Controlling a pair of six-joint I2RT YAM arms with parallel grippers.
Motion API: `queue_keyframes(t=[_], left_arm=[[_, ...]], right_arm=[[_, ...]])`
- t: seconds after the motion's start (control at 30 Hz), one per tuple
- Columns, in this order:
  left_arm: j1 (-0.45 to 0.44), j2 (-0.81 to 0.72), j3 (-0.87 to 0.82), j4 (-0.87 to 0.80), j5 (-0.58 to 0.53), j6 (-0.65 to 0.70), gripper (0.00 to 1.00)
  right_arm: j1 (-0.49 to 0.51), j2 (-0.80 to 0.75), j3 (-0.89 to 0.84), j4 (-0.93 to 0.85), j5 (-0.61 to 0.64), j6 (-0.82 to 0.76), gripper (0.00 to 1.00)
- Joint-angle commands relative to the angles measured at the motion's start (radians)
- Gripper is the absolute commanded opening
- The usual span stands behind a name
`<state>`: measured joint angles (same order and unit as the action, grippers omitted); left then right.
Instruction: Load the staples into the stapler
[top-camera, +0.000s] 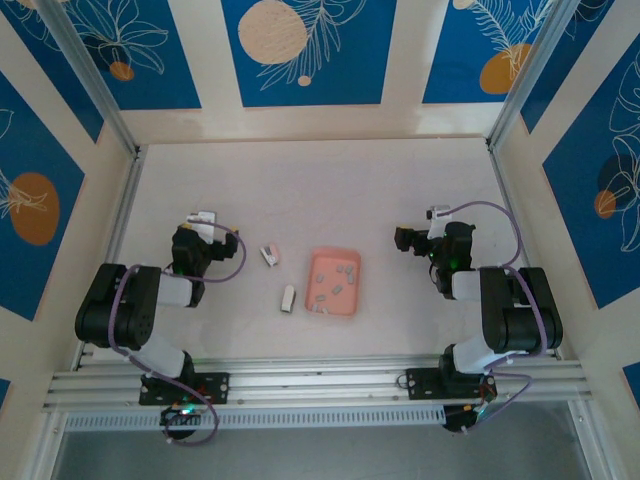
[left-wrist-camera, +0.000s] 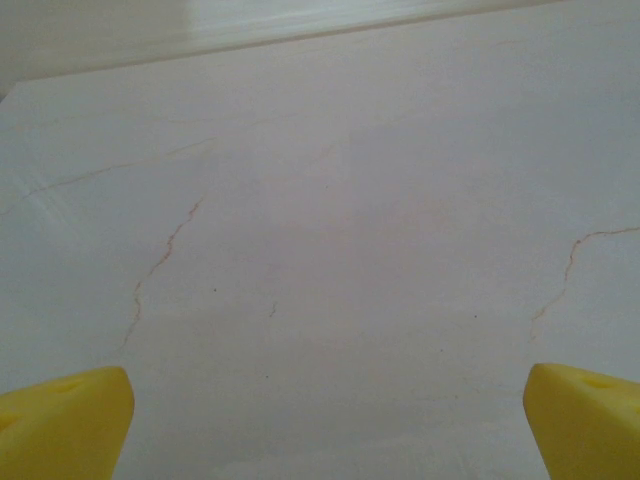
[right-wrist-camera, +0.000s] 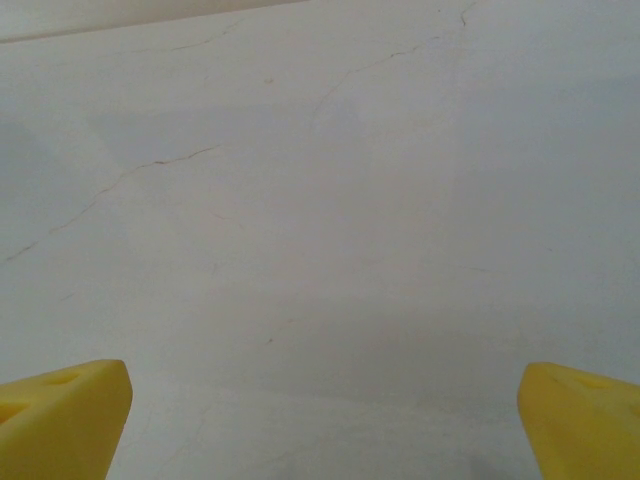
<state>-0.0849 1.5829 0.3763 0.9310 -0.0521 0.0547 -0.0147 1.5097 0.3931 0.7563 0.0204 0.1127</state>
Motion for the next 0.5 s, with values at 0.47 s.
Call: queue_keyframes(t=[0.47], left_arm=[[0.018,-0.170,0.107,-0.313,-0.003,-0.006,0.91]], right_arm=[[-0.019,-0.167,0.147,-0.287,-0.015,0.011,0.99]])
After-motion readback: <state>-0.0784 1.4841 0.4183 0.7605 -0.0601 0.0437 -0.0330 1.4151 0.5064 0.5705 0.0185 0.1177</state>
